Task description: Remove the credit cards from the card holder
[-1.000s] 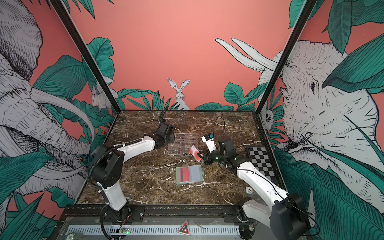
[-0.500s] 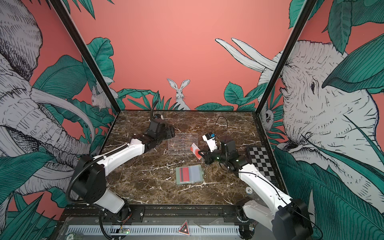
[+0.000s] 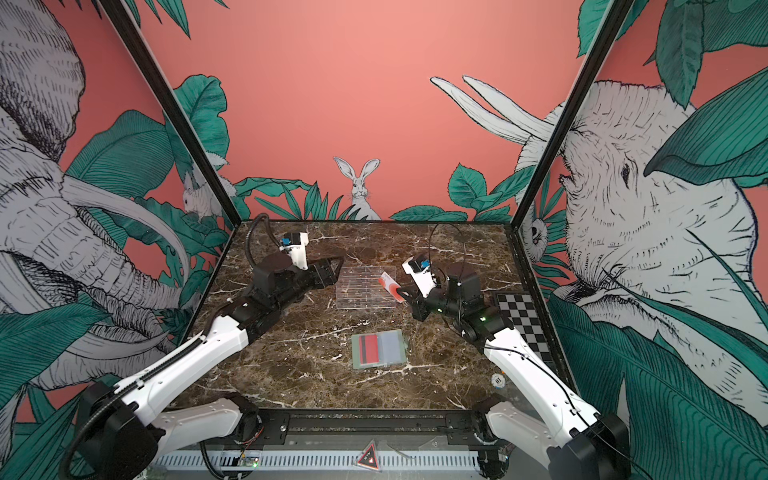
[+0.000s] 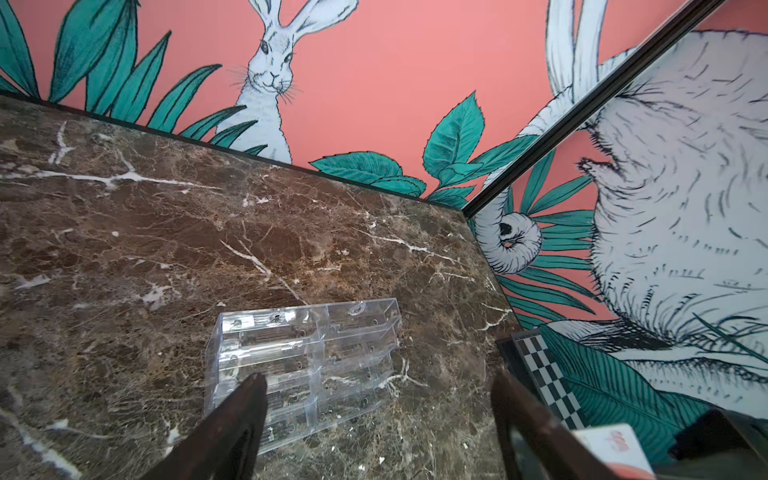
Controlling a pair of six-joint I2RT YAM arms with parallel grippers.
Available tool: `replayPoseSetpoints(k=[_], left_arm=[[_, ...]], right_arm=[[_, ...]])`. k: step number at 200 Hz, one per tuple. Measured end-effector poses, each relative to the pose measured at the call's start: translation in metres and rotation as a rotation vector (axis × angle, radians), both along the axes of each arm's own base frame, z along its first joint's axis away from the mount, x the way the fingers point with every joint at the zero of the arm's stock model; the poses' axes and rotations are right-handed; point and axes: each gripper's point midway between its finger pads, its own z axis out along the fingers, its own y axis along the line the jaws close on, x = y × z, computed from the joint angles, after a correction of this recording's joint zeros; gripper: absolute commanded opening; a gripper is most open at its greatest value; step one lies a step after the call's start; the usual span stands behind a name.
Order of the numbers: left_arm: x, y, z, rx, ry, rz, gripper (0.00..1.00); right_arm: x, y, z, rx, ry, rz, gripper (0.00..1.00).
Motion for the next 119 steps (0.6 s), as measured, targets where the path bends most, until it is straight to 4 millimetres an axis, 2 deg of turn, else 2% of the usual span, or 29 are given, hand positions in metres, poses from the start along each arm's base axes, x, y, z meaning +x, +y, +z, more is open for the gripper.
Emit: replayPoseSetpoints(k=[16, 32, 51, 80, 119], left_arm=[[-0.015, 0.012, 0.023, 0.0, -0.078, 0.005, 0.99], [-0.03, 0.028, 0.049, 0.004, -0.17, 0.025, 0.99], [-0.046, 0.048, 0.071, 0.028, -0.261, 0.066, 0.99], [-0.069, 0.073, 0.086, 0.091, -0.371, 0.111, 0.99], [-0.098, 0.091, 0.085, 0.166, -0.472, 0.102, 0.99]], right_arm=[[-0.003, 0.002, -0.001, -0.026, -0.046, 0.046, 0.0], [-0.003, 0.006, -0.005, -0.063, -0.061, 0.094, 0.0], [0.004, 0.011, -0.006, -0.11, -0.074, 0.14, 0.0], [0.017, 0.018, -0.008, -0.177, -0.1, 0.21, 0.0], [0.035, 0.026, -0.011, -0.243, -0.141, 0.31, 0.0]])
